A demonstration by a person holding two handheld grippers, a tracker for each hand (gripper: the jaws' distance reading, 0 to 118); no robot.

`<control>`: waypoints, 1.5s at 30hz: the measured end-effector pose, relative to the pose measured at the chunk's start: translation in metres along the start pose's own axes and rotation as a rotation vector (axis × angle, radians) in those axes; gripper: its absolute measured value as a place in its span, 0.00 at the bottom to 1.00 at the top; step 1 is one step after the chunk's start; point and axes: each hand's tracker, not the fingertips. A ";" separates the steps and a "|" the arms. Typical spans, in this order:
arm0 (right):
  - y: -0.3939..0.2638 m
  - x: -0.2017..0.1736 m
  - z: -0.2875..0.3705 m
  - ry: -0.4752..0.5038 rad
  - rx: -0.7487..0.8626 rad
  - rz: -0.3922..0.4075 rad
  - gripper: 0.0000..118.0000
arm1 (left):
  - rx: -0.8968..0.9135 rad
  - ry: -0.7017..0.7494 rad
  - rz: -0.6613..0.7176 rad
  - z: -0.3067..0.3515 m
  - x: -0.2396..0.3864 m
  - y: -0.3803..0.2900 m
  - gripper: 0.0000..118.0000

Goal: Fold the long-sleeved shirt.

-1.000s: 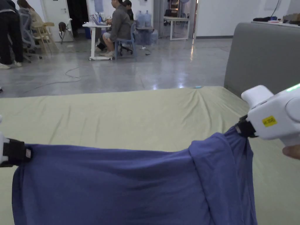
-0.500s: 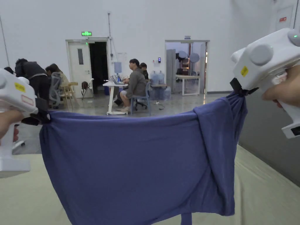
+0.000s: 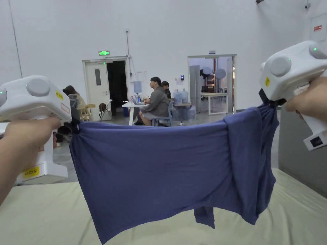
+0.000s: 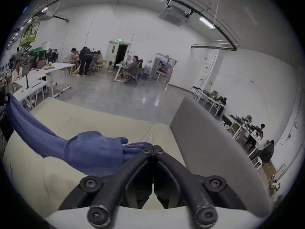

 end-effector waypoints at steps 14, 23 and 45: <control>-0.356 -0.078 -0.125 0.270 -0.493 0.088 0.00 | -0.564 0.029 -0.118 -0.124 -0.066 -0.308 0.00; -0.484 -0.052 0.009 0.380 -0.501 0.092 0.00 | -0.691 -0.063 -0.108 -0.001 -0.104 -0.431 0.00; -0.591 -0.070 0.076 0.416 -0.702 0.126 0.29 | -0.760 -0.048 0.062 0.087 -0.136 -0.558 0.35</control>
